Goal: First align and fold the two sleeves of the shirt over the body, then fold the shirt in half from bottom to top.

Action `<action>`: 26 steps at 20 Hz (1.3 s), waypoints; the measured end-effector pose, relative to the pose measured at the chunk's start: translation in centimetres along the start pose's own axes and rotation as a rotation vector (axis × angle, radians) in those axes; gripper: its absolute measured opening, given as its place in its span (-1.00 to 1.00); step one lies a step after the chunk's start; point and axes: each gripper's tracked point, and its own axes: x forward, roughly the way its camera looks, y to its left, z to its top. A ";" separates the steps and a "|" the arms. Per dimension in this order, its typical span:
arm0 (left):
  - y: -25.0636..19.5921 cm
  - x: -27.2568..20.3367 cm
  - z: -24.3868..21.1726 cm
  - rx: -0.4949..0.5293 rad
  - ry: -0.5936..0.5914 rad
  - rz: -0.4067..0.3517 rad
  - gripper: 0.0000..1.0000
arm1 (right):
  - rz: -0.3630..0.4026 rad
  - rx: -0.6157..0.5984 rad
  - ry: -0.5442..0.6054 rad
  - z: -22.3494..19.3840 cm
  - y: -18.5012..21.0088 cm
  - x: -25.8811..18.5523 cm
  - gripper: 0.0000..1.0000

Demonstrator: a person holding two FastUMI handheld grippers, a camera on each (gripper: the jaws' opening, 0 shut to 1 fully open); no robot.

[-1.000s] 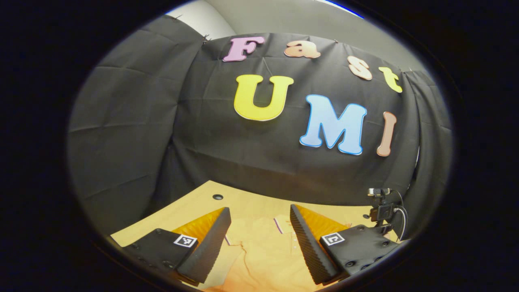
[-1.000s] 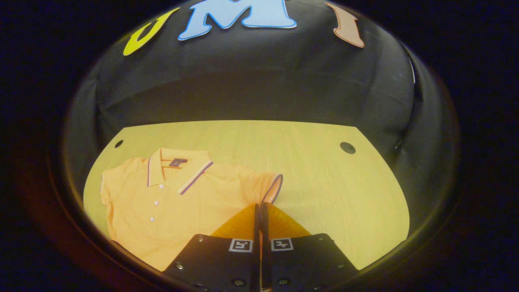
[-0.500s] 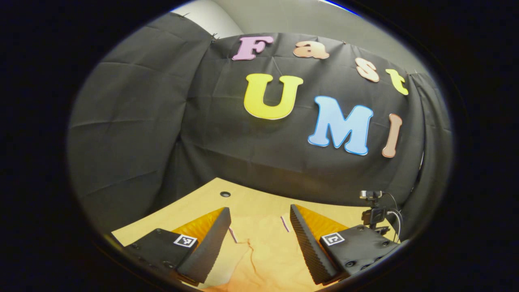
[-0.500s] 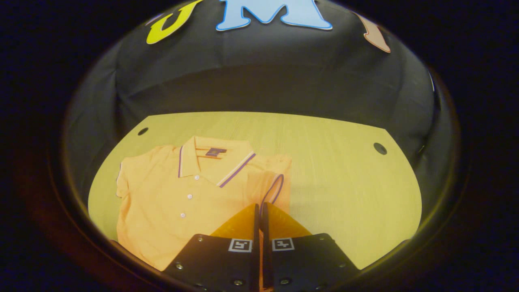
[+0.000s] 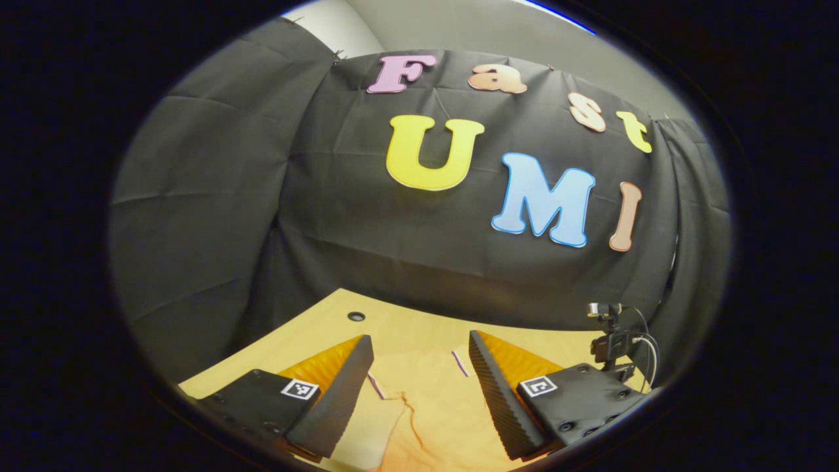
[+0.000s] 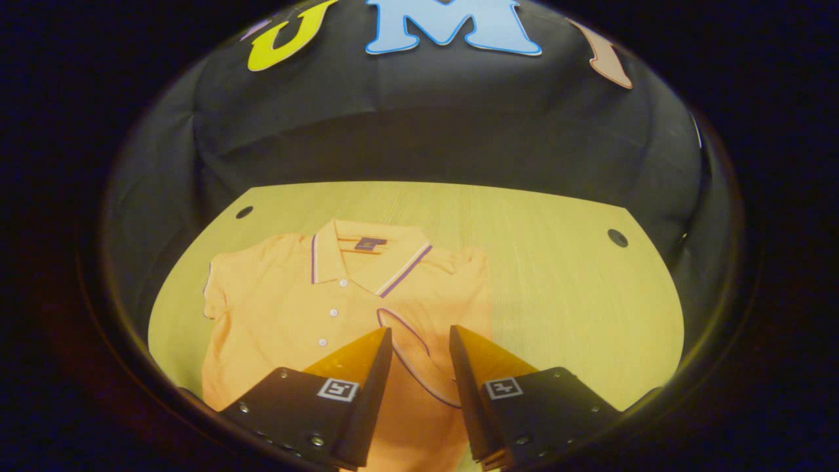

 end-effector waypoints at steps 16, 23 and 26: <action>6.3 14.1 -8.2 0.002 0.173 -0.019 0.92 | -0.139 0.057 -0.317 6.4 1.7 -18.1 0.96; 9.7 19.6 -14.4 -0.010 0.292 0.033 0.90 | -0.157 -0.001 -0.348 5.8 2.6 -22.3 0.96; 11.1 21.1 -17.2 -0.002 0.345 0.057 0.89 | -0.192 -0.016 -0.330 4.7 2.2 -22.7 0.96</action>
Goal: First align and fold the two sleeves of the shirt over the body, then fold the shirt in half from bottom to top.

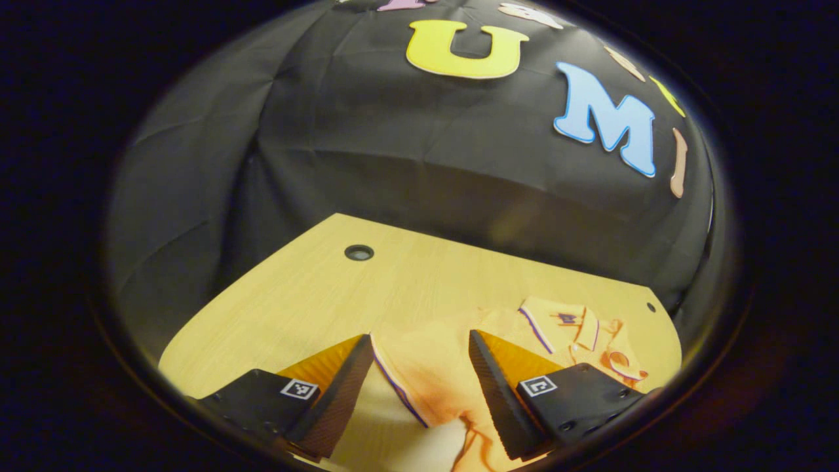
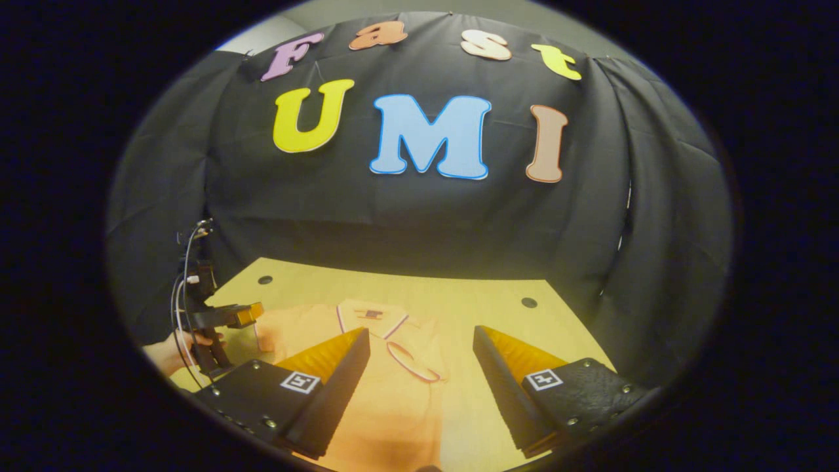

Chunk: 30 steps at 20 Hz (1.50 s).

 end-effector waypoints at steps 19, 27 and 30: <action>2.9 5.5 -4.9 0.145 0.131 0.113 0.19 | -0.056 0.064 0.075 -1.7 -3.9 -1.0 0.96; 0.9 4.9 -2.8 0.158 0.083 0.124 -0.85 | -0.056 0.097 0.106 -2.8 -4.6 -0.7 0.96; -1.4 4.0 -0.7 0.169 0.034 0.090 -0.85 | -0.068 0.118 0.121 -3.2 -4.9 -0.9 0.96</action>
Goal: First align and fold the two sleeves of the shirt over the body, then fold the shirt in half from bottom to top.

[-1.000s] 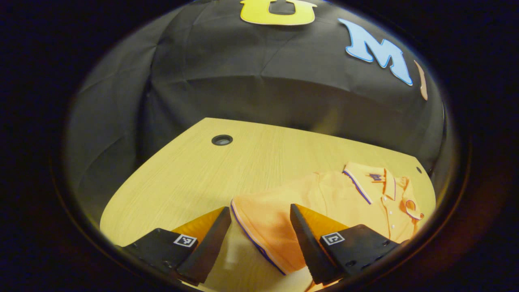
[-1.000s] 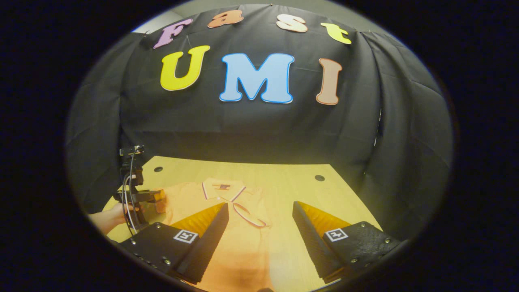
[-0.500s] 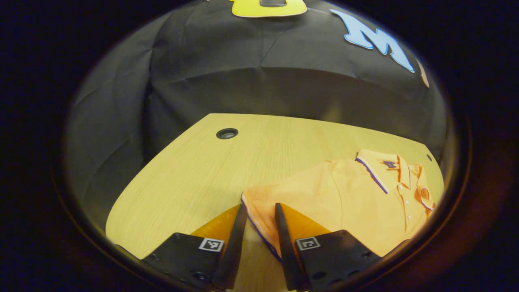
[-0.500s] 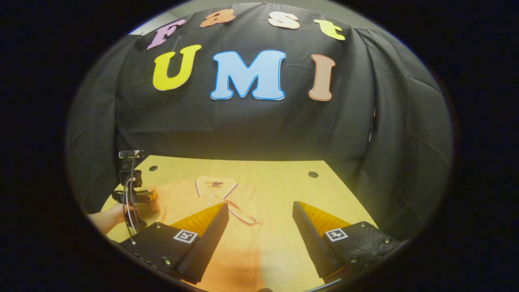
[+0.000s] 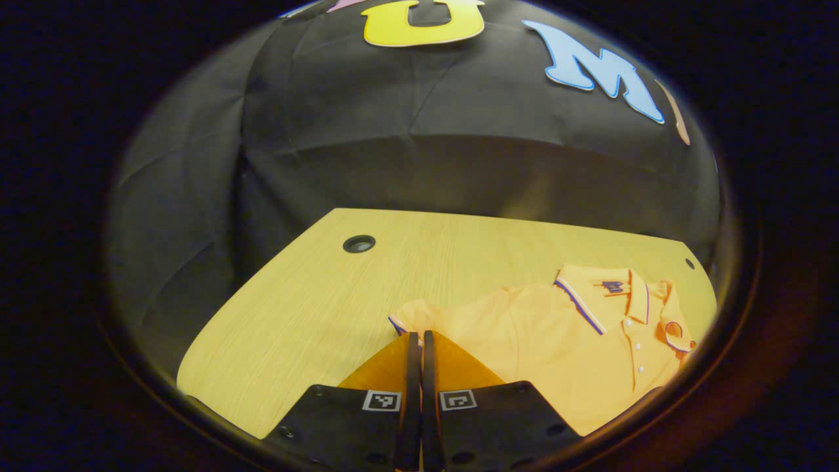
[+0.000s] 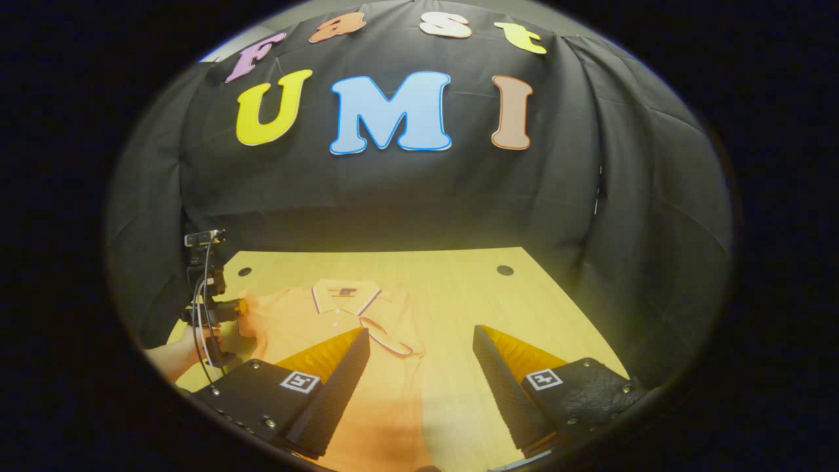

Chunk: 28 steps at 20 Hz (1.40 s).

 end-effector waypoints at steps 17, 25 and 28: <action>-14.3 -2.7 -1.9 0.215 0.034 -0.261 -0.85 | -0.047 0.022 0.056 -3.4 0.2 -0.9 0.96; -15.7 -5.2 -3.0 0.203 0.084 -0.312 -0.20 | -0.035 0.009 0.070 -5.8 0.2 -2.1 0.92; -15.9 -7.6 -3.2 0.181 0.087 -0.330 0.35 | -0.022 -0.006 0.078 -6.9 -0.2 -2.1 0.96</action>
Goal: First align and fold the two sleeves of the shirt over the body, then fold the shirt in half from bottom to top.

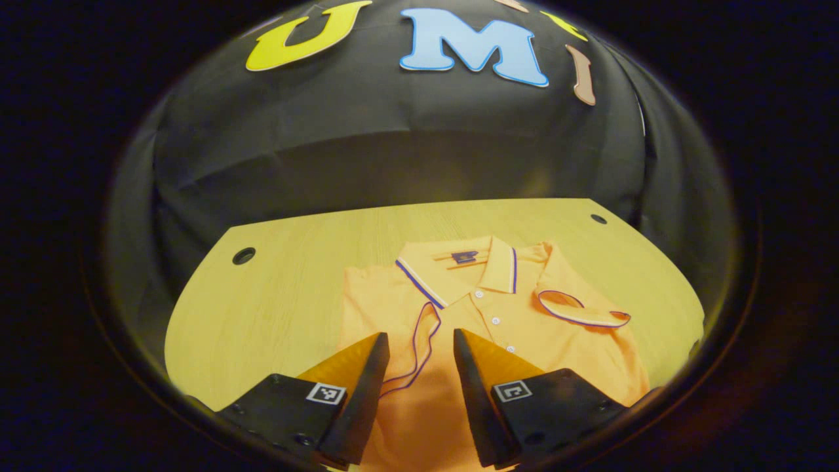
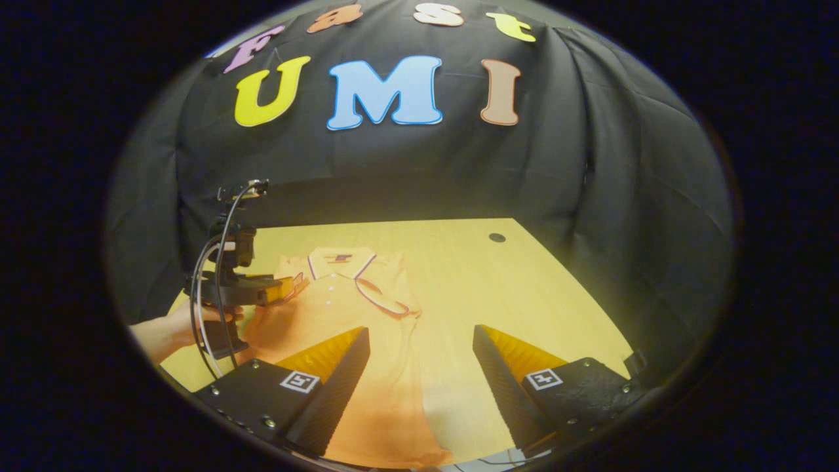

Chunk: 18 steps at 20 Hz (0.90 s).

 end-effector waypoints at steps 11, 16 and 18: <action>-2.2 -12.5 -8.5 -0.044 0.044 -0.019 0.80 | 0.112 -0.046 0.157 -10.7 -0.2 -2.4 0.97; -2.3 -17.3 -12.5 -0.097 0.070 -0.020 0.82 | 0.153 -0.070 0.197 -13.9 0.5 -3.1 0.96; -1.8 -18.8 -13.7 -0.094 0.074 -0.007 0.80 | 0.166 -0.083 0.210 -14.7 0.8 -3.3 0.96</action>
